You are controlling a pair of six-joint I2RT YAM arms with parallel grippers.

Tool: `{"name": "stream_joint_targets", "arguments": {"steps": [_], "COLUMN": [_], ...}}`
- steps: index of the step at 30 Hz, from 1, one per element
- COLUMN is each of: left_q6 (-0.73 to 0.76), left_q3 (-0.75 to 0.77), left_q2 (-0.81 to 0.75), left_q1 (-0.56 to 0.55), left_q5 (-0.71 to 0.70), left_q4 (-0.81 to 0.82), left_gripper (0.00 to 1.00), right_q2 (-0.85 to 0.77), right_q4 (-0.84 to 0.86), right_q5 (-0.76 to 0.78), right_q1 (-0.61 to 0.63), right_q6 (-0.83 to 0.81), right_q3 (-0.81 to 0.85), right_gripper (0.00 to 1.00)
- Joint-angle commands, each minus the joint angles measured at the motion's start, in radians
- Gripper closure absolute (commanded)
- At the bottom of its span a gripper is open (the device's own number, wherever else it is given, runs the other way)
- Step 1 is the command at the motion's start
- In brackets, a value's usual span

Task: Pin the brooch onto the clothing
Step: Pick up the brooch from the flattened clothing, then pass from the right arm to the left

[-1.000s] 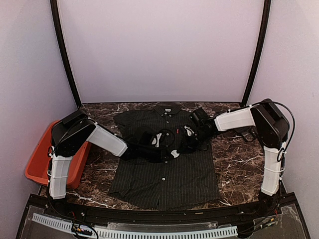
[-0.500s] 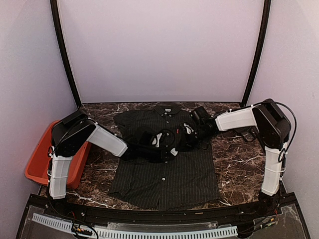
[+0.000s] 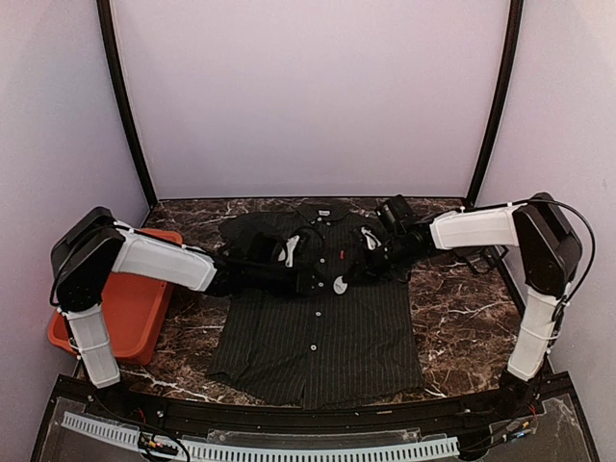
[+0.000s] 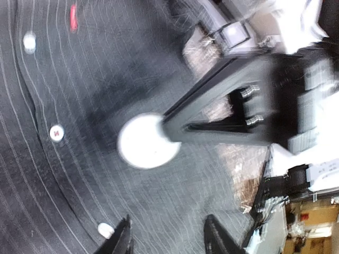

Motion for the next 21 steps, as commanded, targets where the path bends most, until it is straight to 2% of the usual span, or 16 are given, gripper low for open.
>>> {"name": "stream_joint_targets", "arguments": {"steps": [1,4,8,14,21], "left_q6": [0.137,0.223,0.346,0.498,0.615], "left_q3": [0.061,0.101,0.147,0.175,0.208], "left_q2": [-0.201,-0.291,-0.378,-0.418,-0.448], "left_q1": [0.018,0.046,0.091,0.135,0.135], "left_q5": [-0.051,-0.042,0.003,0.183,0.268], "left_q4": [-0.237,-0.347,-0.504,-0.657,-0.765], "left_gripper": [0.44,0.29,0.04,0.01,0.01], "right_q2": [-0.09,-0.161,-0.266,-0.336,-0.319], "right_q4": [0.007,0.018,0.012,-0.013,0.017], "right_q5": [0.001,-0.001,0.004,0.007,-0.044], "right_q1": [0.014,0.033,0.079,0.164,0.221], "right_q6": [0.006,-0.003,-0.026,-0.082,-0.127], "right_q3": [-0.048,-0.074,-0.092,-0.06,0.002], "right_gripper": [1.0,1.0,1.0,1.0,1.0]}}
